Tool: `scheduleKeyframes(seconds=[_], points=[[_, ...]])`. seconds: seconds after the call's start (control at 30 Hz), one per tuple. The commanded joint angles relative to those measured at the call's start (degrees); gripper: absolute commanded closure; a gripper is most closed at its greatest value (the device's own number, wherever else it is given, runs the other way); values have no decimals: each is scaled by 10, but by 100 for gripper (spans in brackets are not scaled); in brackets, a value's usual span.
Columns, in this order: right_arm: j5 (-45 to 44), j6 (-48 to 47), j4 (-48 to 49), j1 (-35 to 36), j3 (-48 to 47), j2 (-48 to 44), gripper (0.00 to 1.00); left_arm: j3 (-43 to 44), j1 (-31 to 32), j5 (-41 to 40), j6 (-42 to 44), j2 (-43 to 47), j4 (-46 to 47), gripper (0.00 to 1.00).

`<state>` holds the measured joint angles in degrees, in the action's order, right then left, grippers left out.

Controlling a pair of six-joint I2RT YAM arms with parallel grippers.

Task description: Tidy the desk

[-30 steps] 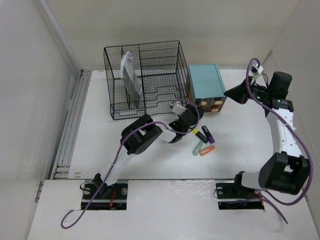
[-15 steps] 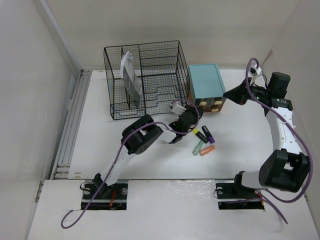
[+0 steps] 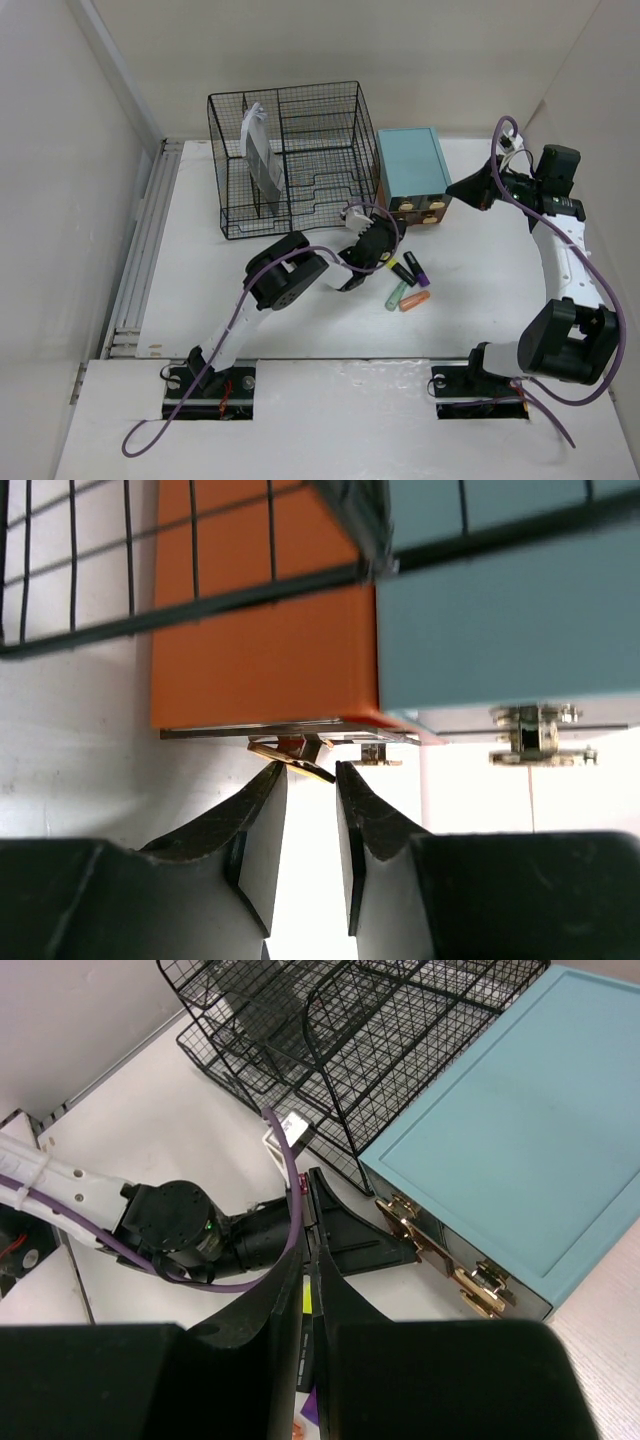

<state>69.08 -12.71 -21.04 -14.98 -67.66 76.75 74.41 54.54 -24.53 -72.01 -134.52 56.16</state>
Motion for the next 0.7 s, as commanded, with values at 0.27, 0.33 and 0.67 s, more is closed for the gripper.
scheduleKeyframes(seconds=[0.27,0.33,0.67], points=[[24,-13,6,-3,-7,-1,87,-34,15,12,20,31,30,77],[24,-13,6,-3,-7,-1,87,-39,21,12,20,36,30,77],[24,-13,6,-8,-7,-6,87,-63,50,18,26,66,36,77]])
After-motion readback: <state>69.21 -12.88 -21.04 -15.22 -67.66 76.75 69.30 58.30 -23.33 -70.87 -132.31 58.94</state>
